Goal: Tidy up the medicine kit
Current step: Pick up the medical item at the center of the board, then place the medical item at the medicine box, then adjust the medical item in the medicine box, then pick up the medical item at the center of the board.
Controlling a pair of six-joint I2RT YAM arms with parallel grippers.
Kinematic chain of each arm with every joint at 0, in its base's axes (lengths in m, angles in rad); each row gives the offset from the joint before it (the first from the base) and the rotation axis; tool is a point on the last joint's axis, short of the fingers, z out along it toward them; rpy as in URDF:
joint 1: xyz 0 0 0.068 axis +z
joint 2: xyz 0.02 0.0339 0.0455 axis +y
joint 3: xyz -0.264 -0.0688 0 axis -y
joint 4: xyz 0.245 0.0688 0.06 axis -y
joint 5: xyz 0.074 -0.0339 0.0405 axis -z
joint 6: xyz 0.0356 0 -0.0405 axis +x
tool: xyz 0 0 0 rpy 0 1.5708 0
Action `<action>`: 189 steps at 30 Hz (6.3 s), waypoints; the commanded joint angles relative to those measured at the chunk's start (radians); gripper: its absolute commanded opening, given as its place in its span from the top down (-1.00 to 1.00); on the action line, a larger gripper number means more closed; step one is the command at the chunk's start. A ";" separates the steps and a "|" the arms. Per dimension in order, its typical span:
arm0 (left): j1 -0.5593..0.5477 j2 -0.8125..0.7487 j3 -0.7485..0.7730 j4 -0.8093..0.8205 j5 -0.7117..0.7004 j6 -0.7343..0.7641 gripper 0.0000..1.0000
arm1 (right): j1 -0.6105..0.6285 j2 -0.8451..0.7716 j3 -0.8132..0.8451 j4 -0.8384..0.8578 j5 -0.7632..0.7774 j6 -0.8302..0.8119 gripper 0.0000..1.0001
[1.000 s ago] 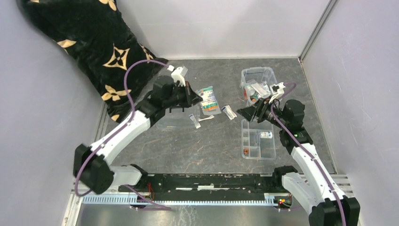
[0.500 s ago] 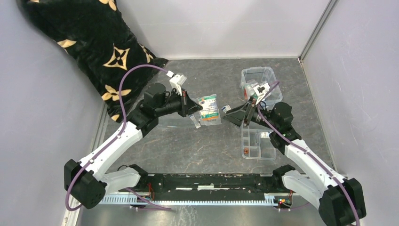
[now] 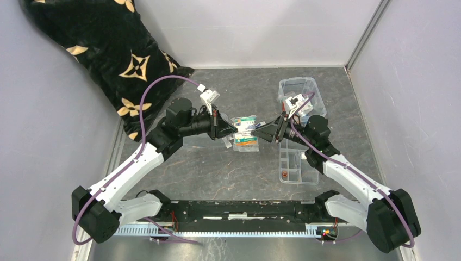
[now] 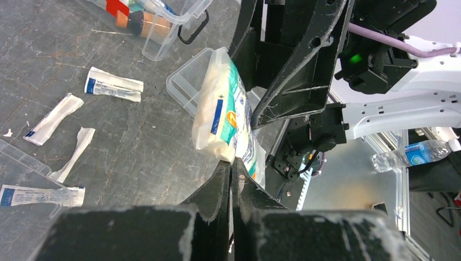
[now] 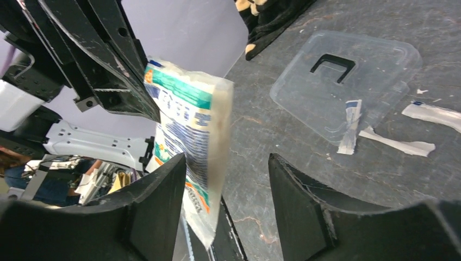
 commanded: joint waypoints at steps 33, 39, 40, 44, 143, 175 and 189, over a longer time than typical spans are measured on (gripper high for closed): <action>-0.005 0.012 0.188 -0.340 -0.674 0.173 -1.00 | -0.042 0.106 0.672 -0.892 0.895 -0.731 1.00; -0.005 -0.037 0.166 -0.401 -0.741 0.182 -1.00 | -0.110 0.309 0.901 -1.056 1.102 -0.874 1.00; -0.005 -0.044 0.161 -0.408 -0.749 0.181 -1.00 | -0.114 0.330 0.917 -1.069 1.135 -0.885 1.00; -0.005 -0.056 0.148 -0.429 -0.777 0.182 -1.00 | -0.145 0.436 0.991 -1.124 1.169 -0.931 1.00; -0.005 0.004 0.092 -0.431 -0.693 0.111 -1.00 | -0.402 0.769 0.881 -1.057 0.750 -0.791 0.48; -0.005 -0.027 0.080 -0.452 -0.738 0.090 -1.00 | -0.387 0.848 0.922 -0.965 0.561 -0.756 0.48; -0.002 0.031 0.072 -0.441 -0.904 -0.036 -1.00 | -0.364 0.424 0.853 -0.918 0.448 -0.671 0.28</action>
